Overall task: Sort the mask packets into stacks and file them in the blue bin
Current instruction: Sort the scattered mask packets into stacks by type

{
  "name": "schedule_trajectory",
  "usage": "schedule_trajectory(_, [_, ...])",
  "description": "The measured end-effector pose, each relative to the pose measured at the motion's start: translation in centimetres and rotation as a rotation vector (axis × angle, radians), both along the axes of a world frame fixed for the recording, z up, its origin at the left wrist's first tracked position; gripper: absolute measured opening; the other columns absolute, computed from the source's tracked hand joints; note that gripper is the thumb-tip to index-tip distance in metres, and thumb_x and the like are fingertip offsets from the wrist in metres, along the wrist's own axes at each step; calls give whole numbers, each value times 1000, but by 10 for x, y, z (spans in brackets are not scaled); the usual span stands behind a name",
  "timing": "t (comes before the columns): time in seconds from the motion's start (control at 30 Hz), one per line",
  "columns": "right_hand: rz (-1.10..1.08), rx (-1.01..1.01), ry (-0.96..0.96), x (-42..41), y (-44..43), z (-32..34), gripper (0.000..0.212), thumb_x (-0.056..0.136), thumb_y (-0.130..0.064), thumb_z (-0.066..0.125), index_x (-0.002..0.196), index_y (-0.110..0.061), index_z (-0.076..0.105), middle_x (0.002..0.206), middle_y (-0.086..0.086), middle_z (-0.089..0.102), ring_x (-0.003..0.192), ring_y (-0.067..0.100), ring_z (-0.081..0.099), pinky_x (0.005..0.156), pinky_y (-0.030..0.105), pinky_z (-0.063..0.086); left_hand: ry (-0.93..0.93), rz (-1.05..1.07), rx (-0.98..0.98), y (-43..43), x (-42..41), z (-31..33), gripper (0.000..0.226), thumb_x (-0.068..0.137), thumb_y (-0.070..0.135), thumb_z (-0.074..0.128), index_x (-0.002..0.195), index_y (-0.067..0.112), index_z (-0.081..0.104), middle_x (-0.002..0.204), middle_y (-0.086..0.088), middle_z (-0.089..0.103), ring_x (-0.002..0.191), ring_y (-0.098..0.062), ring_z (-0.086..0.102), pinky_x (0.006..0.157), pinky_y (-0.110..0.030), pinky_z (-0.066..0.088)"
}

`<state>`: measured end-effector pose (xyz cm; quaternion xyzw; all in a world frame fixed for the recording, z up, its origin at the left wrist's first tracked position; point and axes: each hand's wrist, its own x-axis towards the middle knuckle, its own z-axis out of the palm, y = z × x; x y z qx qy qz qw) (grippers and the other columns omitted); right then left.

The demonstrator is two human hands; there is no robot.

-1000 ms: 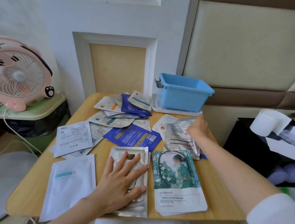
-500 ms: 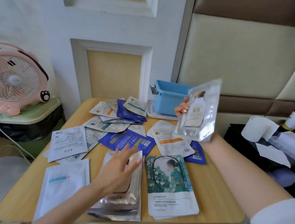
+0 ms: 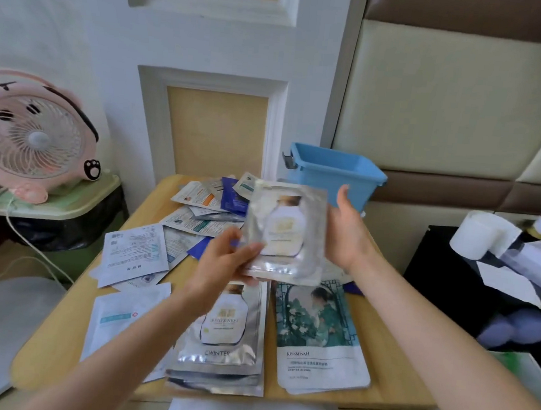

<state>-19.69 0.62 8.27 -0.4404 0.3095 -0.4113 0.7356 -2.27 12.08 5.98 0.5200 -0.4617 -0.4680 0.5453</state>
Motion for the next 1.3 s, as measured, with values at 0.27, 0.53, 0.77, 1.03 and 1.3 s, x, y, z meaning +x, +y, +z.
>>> schedule_trajectory(0.27, [182,-369,519,23,-6,-27,40,89,1,56,126,-14,55,110,12,64,91,21,65,68,27,58,-86,66,66,19,34,-21,71,80,-1,67,128,34,27,95,-7,71,76,-20,72,63,-31,57])
schedule_trajectory(0.53, [-201,-333,1612,-31,-83,-69,77,71,-56,71,131,-12,49,140,13,44,130,34,38,100,39,38,-712,146,84,39,36,-69,39,88,10,62,125,18,55,117,4,52,113,-16,52,83,-10,35])
schedule_trajectory(0.77, [-286,-247,1538,-36,-88,-77,84,65,-38,84,129,-1,45,132,14,52,117,29,54,87,34,50,-820,109,131,34,45,-65,41,88,8,61,128,17,54,106,1,47,101,-18,52,80,-18,33])
schedule_trajectory(1.03, [-541,-531,1094,-42,-94,-56,9,73,-12,78,80,-9,72,83,3,67,80,17,59,70,26,43,-1196,163,-47,34,51,-82,53,76,29,74,122,40,49,142,-11,35,122,-29,37,94,-41,37])
schedule_trajectory(1.3, [-349,-591,215,-22,-60,8,20,90,-24,58,76,-10,61,87,1,75,84,14,71,78,26,57,-1375,-273,-79,32,29,-92,83,58,91,-10,135,62,-2,150,17,-25,140,-18,-29,114,-40,-19])
